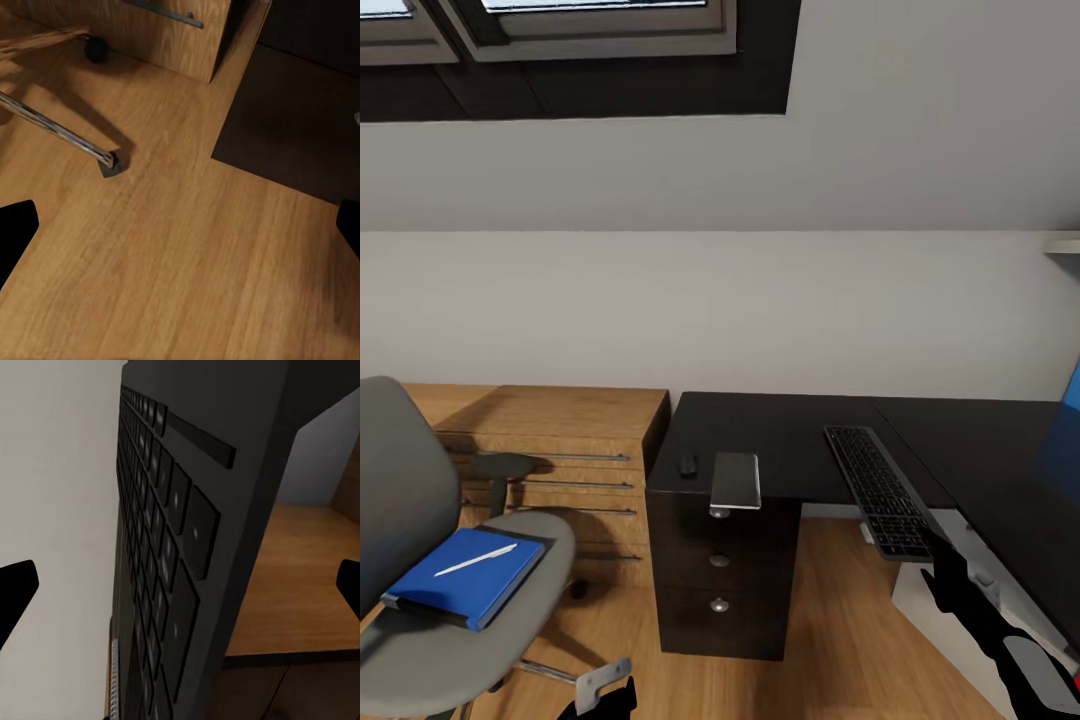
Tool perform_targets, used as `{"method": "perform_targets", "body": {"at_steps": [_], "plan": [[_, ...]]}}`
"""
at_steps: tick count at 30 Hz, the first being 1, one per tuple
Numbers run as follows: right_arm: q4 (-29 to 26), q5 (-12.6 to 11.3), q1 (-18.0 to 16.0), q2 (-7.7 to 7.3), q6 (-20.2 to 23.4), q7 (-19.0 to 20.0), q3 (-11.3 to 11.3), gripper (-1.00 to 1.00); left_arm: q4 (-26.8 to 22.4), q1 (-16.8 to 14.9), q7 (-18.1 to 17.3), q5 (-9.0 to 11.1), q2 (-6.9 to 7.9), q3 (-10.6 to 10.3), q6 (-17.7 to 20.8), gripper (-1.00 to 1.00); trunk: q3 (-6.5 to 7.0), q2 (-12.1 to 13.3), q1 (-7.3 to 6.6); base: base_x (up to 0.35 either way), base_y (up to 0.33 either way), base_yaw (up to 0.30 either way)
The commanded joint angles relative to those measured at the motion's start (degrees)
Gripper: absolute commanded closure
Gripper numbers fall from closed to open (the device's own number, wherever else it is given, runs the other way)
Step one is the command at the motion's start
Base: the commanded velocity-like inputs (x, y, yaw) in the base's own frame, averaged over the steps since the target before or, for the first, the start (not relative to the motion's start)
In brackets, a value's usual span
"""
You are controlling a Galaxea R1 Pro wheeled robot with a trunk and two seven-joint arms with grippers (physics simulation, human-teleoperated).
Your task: In the bedroom, organize the workspace by keeping the computer under the desk, ensuring the monitor is on the desk, placing the keyboard on the desk next to the monitor, placing the mouse on the desk next to the keyboard, moving the folder from the swivel chair onto the desk next to the mouse, stacking the notebook on top of the folder with the pen on top of the notebook, and positioning the swivel chair next to the desk.
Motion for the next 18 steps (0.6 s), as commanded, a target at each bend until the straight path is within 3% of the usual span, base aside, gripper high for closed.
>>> {"method": "perform_targets", "body": {"at_steps": [1,17,18], "plan": [[0.02,-0.35,-0.05,0.02,0.47,0.06,-0.19,-1.00,-0.04,-0.08,0.40,0.60,0.09,-0.46,-0.42,-1.00,-0.06,-0.03,0.00,0.009,0.000,0.000],[-0.05,-0.27,-0.05,-0.06,0.52,0.03,-0.11,-1.00,0.57,-0.08,0.51,0.46,0.09,-0.46,-0.50,-1.00,-0.06,-0.03,0.00,0.035,0.005,0.000],[-0.05,-0.27,-0.05,-0.06,0.53,0.01,-0.07,1.00,0.57,-0.08,0.50,0.45,0.09,-0.46,-0.50,-1.00,-0.06,-0.03,0.00,0.000,0.000,0.000]]}}
